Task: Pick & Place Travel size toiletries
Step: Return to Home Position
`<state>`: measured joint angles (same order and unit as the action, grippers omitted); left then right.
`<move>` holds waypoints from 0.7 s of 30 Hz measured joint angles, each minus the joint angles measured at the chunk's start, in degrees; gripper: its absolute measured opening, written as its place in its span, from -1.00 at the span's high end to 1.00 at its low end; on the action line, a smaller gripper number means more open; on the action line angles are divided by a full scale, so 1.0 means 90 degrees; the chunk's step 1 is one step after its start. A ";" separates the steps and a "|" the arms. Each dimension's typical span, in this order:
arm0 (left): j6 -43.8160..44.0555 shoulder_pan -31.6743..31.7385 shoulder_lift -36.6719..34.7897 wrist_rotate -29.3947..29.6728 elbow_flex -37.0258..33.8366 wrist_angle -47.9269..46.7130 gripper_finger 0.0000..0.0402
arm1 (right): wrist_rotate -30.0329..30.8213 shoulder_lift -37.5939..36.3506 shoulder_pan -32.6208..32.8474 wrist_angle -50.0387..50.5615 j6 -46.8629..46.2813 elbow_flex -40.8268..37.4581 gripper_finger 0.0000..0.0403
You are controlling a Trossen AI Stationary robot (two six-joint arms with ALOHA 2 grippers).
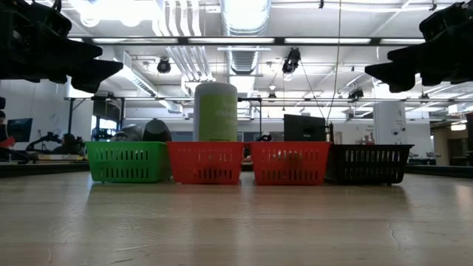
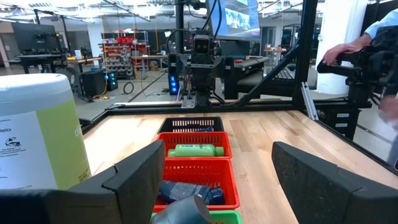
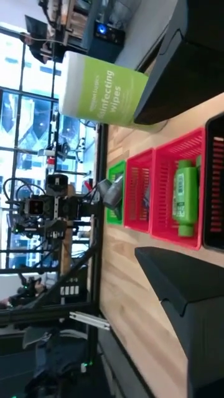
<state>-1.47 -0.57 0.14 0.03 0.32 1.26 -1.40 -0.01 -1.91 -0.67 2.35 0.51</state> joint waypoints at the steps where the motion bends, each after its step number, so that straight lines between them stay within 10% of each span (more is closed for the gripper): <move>1: -0.0001 0.0002 0.0000 0.0000 0.0000 0.0000 -0.50 | -0.0002 0.0001 0.0001 -0.0001 -0.0073 0.0000 -0.67; 21: -0.0001 0.0000 0.0000 0.0000 0.0000 0.0000 -0.50 | -0.0013 0.0029 0.0002 0.0000 -0.1042 0.0000 -0.68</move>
<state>-1.48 -0.57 0.14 0.03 0.32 1.26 -1.52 0.25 -1.89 -0.67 -7.03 0.51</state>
